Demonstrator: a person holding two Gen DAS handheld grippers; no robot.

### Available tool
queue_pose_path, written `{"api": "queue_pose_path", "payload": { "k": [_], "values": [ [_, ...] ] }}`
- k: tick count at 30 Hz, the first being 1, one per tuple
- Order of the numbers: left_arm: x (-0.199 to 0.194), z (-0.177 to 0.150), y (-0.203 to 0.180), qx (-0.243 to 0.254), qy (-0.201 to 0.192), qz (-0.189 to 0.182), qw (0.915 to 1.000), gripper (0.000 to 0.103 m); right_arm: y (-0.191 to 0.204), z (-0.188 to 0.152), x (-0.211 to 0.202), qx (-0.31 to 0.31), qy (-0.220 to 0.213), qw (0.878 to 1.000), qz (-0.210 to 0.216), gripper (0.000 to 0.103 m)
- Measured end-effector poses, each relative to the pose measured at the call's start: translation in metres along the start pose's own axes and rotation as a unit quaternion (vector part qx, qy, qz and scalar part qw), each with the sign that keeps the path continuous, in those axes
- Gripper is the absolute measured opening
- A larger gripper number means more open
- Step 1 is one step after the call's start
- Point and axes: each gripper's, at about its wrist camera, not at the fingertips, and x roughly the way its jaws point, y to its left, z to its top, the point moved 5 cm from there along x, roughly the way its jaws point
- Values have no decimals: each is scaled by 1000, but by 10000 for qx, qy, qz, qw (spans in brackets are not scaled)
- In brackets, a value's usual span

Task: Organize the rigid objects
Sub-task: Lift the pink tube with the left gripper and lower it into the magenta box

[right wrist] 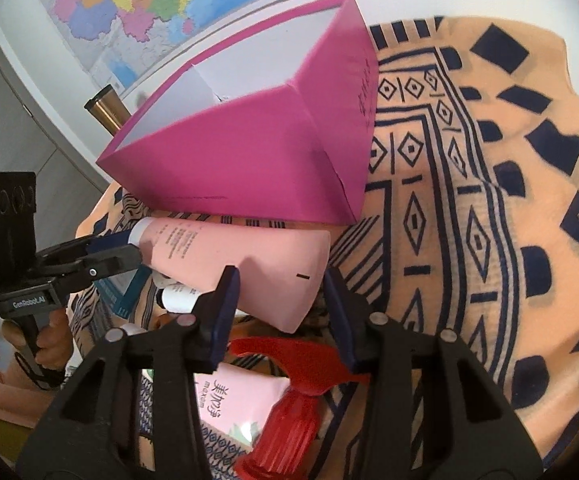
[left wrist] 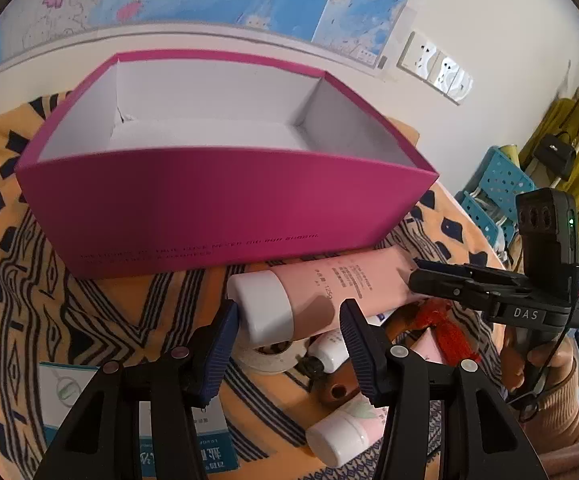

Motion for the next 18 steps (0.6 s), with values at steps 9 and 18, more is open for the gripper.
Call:
{"api": "queue_pose_path", "payload": {
  "k": [9,18],
  "values": [
    [-26,8,-13,129,-308,24,9994,53,18,11,-28,-293,-318,9990,-63,46],
    [-54,26,-19,290,-692,17,9972,53,39,31,-55,-624,-699,9956,-68,46]
  ]
}}
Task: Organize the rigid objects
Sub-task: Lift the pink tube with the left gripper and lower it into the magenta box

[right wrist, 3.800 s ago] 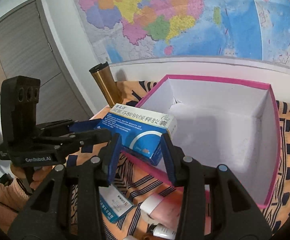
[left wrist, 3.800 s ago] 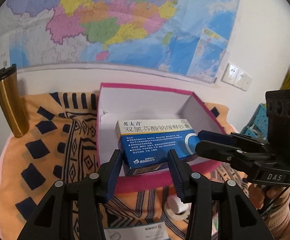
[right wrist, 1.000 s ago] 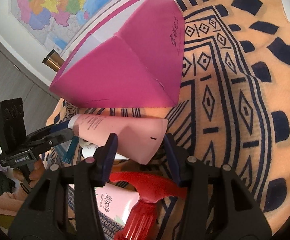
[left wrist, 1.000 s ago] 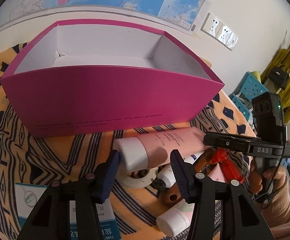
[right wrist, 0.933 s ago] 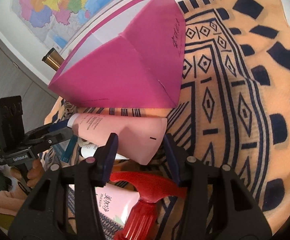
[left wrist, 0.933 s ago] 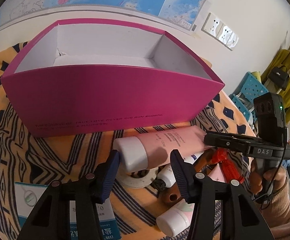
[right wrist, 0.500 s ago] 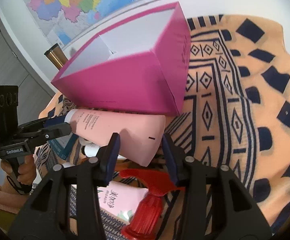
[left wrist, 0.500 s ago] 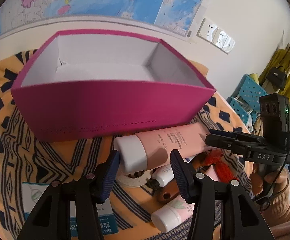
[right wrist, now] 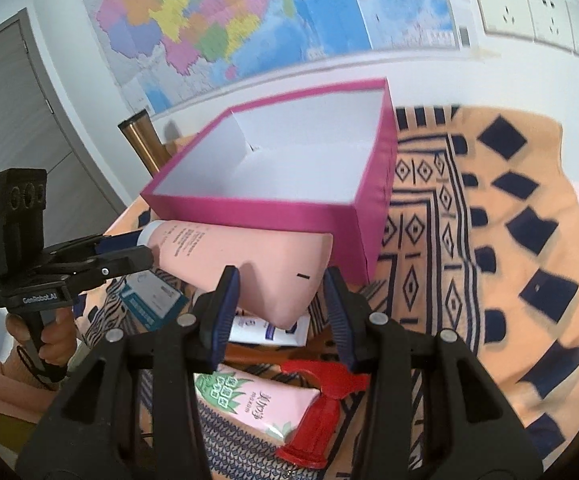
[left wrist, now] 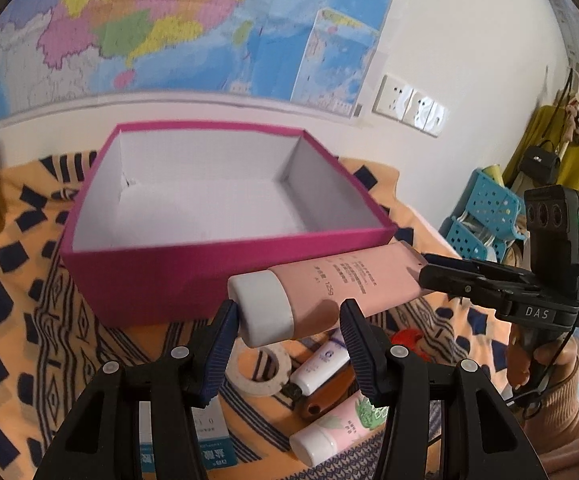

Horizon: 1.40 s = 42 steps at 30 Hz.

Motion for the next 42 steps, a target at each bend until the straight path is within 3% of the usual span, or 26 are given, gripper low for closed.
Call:
{"api": "queue_pose_path", "payload": {
  "k": [18,42],
  "values": [
    [-7,51,7,206,-380,264,9987,53,7,51,-2,-309,-371,9988,50,46],
    [44,65,33,41,32,464,9989,53,-18,71,45,-269,22,9994,-197,46]
  ]
}}
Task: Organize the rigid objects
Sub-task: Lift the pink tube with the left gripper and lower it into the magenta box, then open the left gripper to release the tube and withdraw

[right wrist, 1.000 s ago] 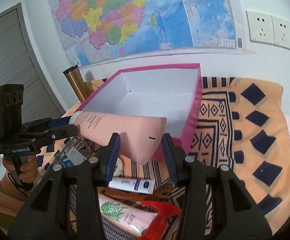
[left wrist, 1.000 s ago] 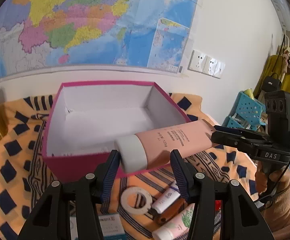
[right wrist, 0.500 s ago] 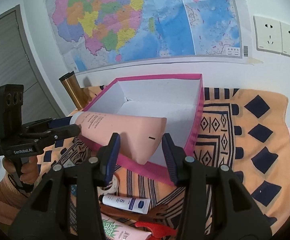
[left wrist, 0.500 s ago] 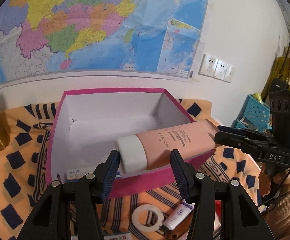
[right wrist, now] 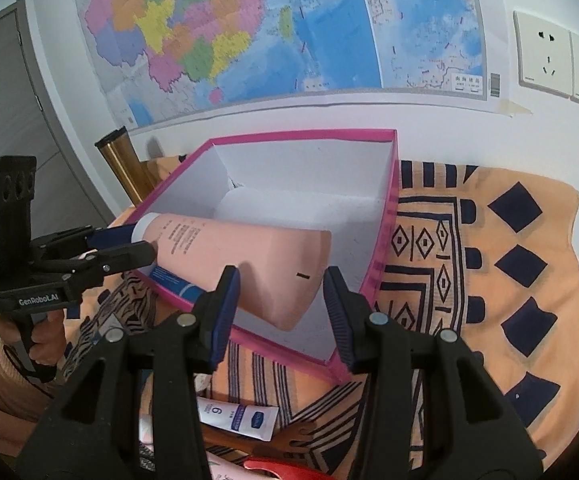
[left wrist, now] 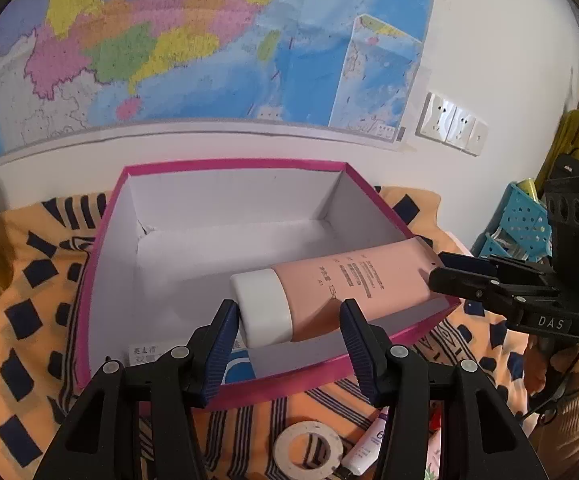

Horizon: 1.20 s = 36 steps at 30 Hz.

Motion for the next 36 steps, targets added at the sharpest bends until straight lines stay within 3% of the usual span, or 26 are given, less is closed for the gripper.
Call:
{"api": "queue_pose_path", "payload": {
  "k": [26,32,36],
  "values": [
    [42,-7,4,-77,494,-94,9987,53,-4,-1,12,-195,161,9981,-570,47],
    [30,-9,2,10,278,-35,9996,53,-4,-2,1,-146,25,9982,-578,47],
    [11,-11,-3,53,8,-9,10000,55,-1,-3,-14,-40,-179,9995,-268,47]
  ]
}}
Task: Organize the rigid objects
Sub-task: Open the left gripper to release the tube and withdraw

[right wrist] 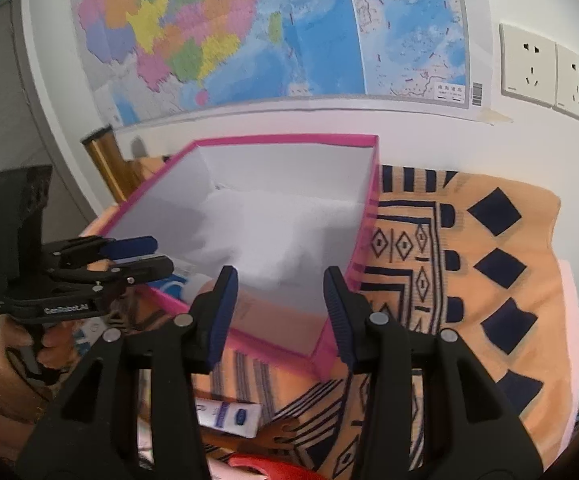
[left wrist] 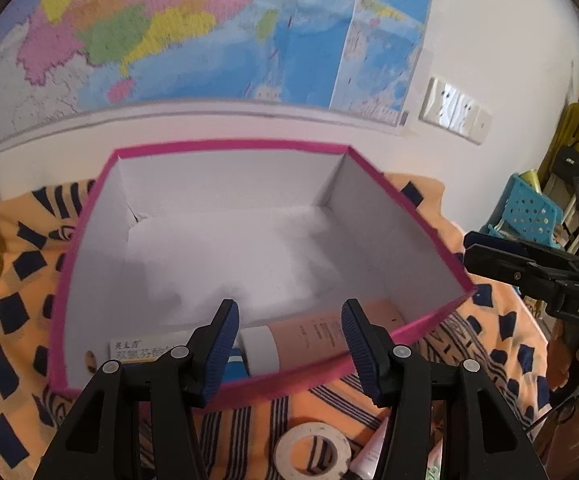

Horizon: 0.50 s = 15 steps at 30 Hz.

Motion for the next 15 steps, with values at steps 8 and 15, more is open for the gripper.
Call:
{"api": "queue_pose_path", "payload": {
  "k": [8,15],
  "values": [
    [-46,-12,-16,210,-465,-71,9987,58,12,-17,-30,148,-183,9985,487,48],
    [-49,-42,-34,281,-180,-351,9988,59,5,-63,-36,373,250,9981,417,48]
  ]
}}
